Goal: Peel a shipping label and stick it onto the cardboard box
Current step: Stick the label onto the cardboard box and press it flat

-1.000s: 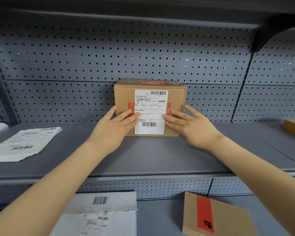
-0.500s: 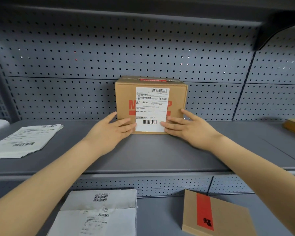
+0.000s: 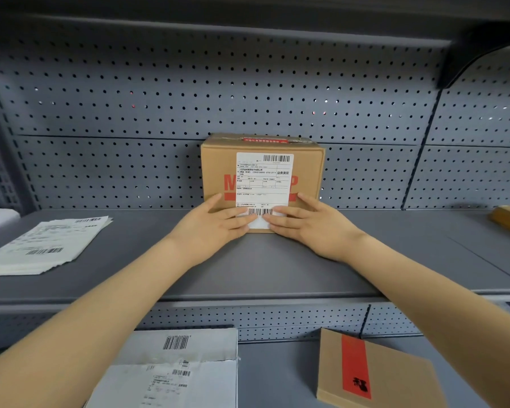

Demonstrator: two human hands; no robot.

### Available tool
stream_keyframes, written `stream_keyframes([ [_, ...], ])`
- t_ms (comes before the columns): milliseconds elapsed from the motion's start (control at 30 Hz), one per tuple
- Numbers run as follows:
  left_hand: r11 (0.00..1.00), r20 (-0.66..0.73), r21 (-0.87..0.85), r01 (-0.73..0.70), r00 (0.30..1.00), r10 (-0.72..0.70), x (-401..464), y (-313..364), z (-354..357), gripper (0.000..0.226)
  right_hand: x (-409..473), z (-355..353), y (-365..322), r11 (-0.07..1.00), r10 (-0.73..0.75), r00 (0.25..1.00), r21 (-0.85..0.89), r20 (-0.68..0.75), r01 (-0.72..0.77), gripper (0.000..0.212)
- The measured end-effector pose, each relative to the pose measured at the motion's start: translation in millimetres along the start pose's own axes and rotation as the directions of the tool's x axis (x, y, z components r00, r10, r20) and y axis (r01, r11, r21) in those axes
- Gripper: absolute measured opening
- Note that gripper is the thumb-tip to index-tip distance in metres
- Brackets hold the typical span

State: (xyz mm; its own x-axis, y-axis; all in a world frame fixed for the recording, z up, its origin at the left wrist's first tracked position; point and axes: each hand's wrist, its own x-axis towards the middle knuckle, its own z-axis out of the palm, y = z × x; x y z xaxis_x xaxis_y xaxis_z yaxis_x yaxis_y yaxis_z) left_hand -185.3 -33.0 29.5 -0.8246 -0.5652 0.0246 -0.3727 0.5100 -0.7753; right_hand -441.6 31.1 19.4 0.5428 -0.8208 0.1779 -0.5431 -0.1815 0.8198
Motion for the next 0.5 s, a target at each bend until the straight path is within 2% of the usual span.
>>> stream_keyframes([
  [133, 0.998, 0.024, -0.054, 0.017, 1.0, -0.016, -7.5, -4.1, 4.5, 0.062, -10.0, -0.2, 2.6, 1.0, 0.028, 0.998, -0.013, 0.053, -0.028, 0.057],
  [300, 0.998, 0.026, -0.045, 0.039, 0.999, -0.037, -9.2, -0.3, 4.6, 0.062, -13.4, -6.3, 1.1, 0.999, 0.04, 0.999, 0.03, 0.023, -0.041, 0.057],
  [500, 0.998, 0.028, 0.027, 0.053, 0.998, -0.054, -10.1, 3.0, 5.5, 0.065, -26.3, -12.4, 2.4, 0.988, 0.09, 0.982, 0.108, 0.166, -0.108, 0.058],
])
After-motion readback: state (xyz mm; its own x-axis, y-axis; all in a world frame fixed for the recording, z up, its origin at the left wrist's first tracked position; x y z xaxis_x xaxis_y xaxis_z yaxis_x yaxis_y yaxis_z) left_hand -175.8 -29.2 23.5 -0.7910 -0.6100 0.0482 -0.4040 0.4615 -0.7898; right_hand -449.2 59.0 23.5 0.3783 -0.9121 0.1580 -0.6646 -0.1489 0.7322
